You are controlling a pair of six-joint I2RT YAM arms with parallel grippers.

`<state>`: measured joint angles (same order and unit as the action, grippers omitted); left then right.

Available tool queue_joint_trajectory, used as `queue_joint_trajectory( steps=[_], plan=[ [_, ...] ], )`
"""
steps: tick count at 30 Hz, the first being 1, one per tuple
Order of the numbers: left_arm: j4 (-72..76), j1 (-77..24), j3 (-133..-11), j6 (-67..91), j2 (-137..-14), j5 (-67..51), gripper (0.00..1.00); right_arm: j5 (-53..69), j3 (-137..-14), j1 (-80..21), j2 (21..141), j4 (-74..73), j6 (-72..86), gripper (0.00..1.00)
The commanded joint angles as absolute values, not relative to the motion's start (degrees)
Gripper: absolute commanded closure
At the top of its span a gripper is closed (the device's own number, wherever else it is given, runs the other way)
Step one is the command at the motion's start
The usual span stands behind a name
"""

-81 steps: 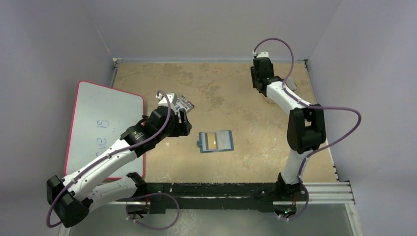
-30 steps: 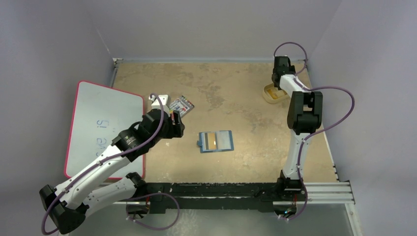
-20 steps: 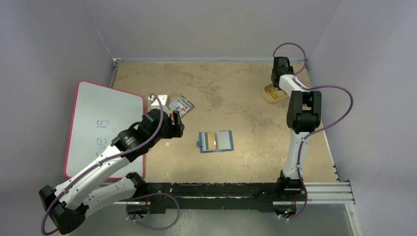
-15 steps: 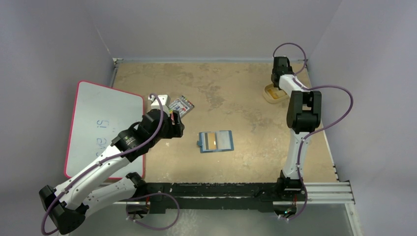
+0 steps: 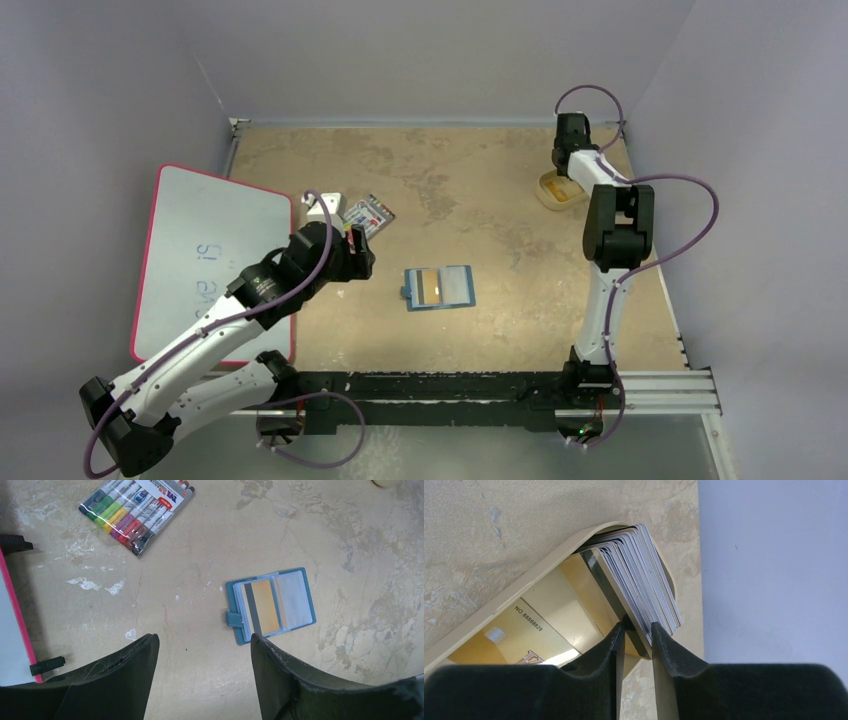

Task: Put the credit cards into the card holder
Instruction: Pick up the credit card from the storage box.

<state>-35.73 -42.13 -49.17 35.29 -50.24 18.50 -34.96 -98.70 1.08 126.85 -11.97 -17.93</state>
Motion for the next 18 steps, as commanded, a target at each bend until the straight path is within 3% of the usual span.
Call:
queue_joint_trajectory(
  steps=[1,14,18],
  plan=[
    [-35.12,-42.27,-51.64,34.32,-49.55,19.51,0.33,-35.32,-101.57,1.54,123.51,-12.39,-17.94,0.75],
    [-35.07,-42.28,-51.49,34.24,-50.24,19.16,0.33,-28.22,-102.98,1.43,120.55,-17.17,-13.20,0.99],
    [-35.03,-42.27,-51.50,34.34,-50.63,19.14,0.33,-22.99,-103.26,1.34,118.69,-20.49,-10.16,1.00]
  ],
)
